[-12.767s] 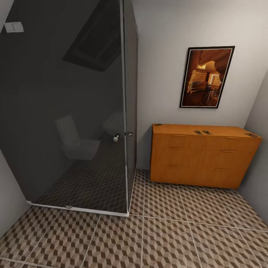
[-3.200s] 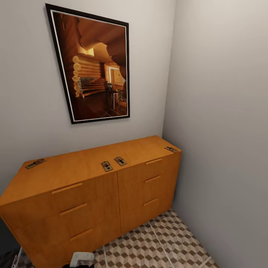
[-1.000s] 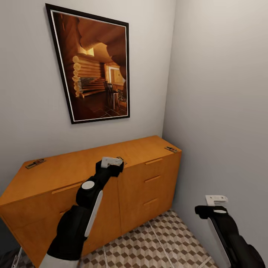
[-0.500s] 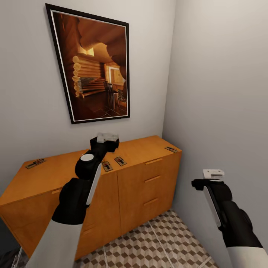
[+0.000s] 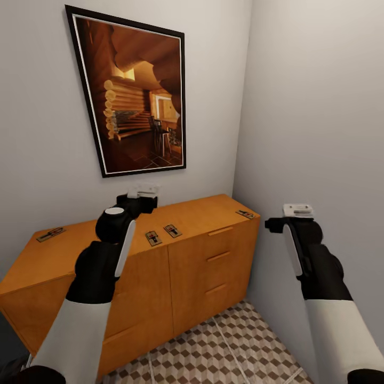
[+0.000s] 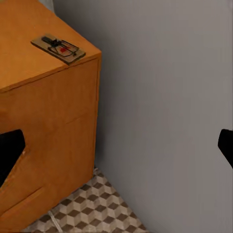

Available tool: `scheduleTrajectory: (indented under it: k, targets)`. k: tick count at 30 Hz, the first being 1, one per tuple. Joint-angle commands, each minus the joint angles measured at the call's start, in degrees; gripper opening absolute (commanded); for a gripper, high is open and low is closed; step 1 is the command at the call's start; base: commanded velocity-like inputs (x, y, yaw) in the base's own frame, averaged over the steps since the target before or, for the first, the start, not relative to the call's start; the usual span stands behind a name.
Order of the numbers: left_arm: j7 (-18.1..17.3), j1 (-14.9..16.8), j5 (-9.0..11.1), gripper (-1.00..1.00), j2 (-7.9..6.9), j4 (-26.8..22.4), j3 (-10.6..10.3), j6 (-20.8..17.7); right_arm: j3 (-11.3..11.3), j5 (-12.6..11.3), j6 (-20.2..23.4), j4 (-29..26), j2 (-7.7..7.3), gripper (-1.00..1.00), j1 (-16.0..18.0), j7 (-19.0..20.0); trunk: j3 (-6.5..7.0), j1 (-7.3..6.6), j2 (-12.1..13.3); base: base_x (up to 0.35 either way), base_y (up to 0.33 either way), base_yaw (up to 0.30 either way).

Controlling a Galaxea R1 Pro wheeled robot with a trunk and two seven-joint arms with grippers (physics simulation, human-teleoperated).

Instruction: Take the four mousetraps from the cabinet in the bathroom and place them on the bathroom floor. Make sure all four end up on the same floor surface, and ensure that at least two of them are either under or directly next to the same bathroom sink.

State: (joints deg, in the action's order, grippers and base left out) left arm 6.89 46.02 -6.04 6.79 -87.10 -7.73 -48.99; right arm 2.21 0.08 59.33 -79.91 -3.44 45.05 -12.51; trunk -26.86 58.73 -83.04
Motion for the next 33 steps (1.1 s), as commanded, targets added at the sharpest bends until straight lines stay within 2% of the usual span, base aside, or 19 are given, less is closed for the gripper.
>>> scheduleTrajectory:
  k: [1, 6, 10, 13, 14, 19, 23, 29, 30, 33]
  targets:
    - [-0.3, 0.1, -0.1, 1.00, -0.66, 0.0, 0.7, -0.8, -0.1, 0.0, 0.3, 0.6, 0.60, 1.00, 1.4, -0.3, -0.07, 0.00, 0.0, 0.000, 0.000, 0.000]
    - [-3.0, 0.2, 1.5, 1.00, -4.28, 0.3, 4.0, -2.6, -0.1, 0.1, 0.5, 5.5, 3.50, 1.00, 8.6, -1.7, -0.07, 0.00, 0.0, 0.000, 0.000, 0.000]
    - [-6.4, 0.3, 3.0, 1.00, -7.47, 0.3, 5.3, -4.9, -0.2, 0.1, 0.7, 11.1, 5.07, 1.00, 15.0, -2.5, -0.07, 0.00, 0.0, 0.000, 0.000, 0.000]
    - [-8.7, 0.3, 3.7, 1.00, -9.99, 0.2, 5.8, -7.0, -0.2, -0.1, 0.7, 15.8, 5.69, 1.00, 19.6, -2.5, -0.07, 0.00, 0.0, 0.000, 0.000, 0.000]
    - [-8.7, 0.3, 3.7, 1.00, -9.99, 0.2, 5.8, -7.0, -0.2, -0.1, 0.7, 15.8, 5.69, 1.00, 19.6, -2.5, -0.07, 0.00, 0.0, 0.000, 0.000, 0.000]
    - [-10.9, 0.3, 4.2, 1.00, -12.99, 0.0, 6.1, -9.3, -0.2, -0.5, 0.7, 22.2, 6.28, 1.00, 26.3, -2.1, -0.07, 0.00, 0.0, 0.000, 0.000, 0.000]
    - [-11.5, 0.3, 4.3, 1.00, -14.12, -0.1, 7.5, -9.9, -0.2, -0.6, 0.7, 24.7, 7.08, 1.00, 29.3, -1.2, -0.07, 0.00, 0.0, 0.000, 0.000, 0.000]
    - [-11.8, 0.3, 4.4, 1.00, -14.67, -0.3, 13.3, -10.4, -0.3, -0.7, 0.7, 25.8, 9.59, 1.00, 30.9, 1.3, -0.07, 0.00, 0.0, 0.000, 0.000, 0.000]
    - [-11.8, 0.3, 4.4, 1.00, -14.67, -0.3, 13.3, -10.4, -0.3, -0.7, 0.7, 25.8, 9.59, 1.00, 30.9, 1.3, -0.07, 0.00, 0.0, 0.000, 0.000, 0.000]
    - [-11.8, 0.3, 4.4, 1.00, -14.82, -0.3, 16.2, -10.5, -0.3, -0.7, 0.7, 26.0, 10.70, 1.00, 31.2, 2.7, -0.07, 0.00, 0.0, 0.000, 0.000, 0.000]
